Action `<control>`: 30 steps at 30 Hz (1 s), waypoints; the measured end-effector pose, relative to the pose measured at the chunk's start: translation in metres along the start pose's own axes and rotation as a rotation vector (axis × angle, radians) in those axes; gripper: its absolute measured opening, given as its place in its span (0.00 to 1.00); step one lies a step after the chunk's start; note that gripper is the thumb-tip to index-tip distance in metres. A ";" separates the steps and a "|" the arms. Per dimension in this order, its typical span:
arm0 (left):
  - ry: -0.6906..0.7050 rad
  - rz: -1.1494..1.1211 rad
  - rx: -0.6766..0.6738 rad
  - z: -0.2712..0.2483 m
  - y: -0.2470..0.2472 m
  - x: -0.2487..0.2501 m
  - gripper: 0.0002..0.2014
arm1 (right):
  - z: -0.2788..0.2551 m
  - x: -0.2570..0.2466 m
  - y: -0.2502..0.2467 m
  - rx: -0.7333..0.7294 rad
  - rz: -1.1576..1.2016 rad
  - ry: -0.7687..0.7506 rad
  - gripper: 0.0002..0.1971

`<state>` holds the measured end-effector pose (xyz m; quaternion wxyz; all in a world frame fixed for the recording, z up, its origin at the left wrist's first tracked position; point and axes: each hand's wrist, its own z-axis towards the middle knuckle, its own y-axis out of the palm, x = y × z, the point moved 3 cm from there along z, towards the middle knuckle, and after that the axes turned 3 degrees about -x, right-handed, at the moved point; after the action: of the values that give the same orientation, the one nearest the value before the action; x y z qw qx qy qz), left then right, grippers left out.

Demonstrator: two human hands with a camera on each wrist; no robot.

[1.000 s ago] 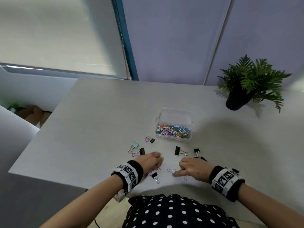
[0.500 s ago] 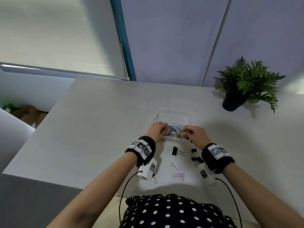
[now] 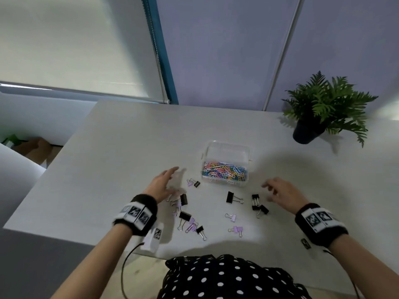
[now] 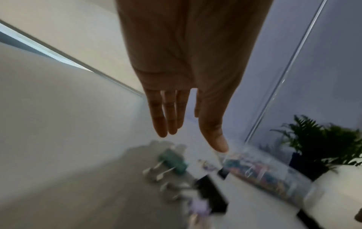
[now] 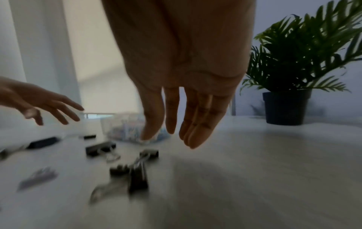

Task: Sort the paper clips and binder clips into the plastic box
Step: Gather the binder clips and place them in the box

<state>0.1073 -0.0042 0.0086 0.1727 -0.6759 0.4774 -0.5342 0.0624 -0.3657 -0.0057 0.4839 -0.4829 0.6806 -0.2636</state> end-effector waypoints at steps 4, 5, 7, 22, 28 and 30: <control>-0.172 0.084 -0.080 -0.036 0.018 -0.041 0.51 | -0.018 -0.003 0.031 -0.166 -0.090 0.066 0.41; -0.186 0.085 -0.091 -0.042 0.023 -0.042 0.53 | -0.020 -0.010 0.037 -0.175 -0.103 0.053 0.44; -0.202 0.090 -0.105 -0.049 0.033 -0.035 0.58 | -0.020 -0.027 0.049 -0.185 -0.152 0.011 0.50; 0.084 0.223 -0.179 -0.009 0.096 0.045 0.43 | 0.002 -0.072 0.065 -0.118 -0.174 -0.191 0.36; 0.115 0.229 -0.179 -0.003 0.094 0.058 0.28 | 0.006 -0.068 0.054 -0.060 -0.228 -0.221 0.16; 0.095 0.228 -0.212 -0.001 0.089 0.059 0.27 | 0.009 -0.074 0.050 -0.046 -0.246 -0.239 0.14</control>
<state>0.0632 -0.0964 -0.0243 0.1372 -0.6055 0.6126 -0.4892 0.0556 -0.2777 -0.0211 0.5143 -0.6012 0.5599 -0.2460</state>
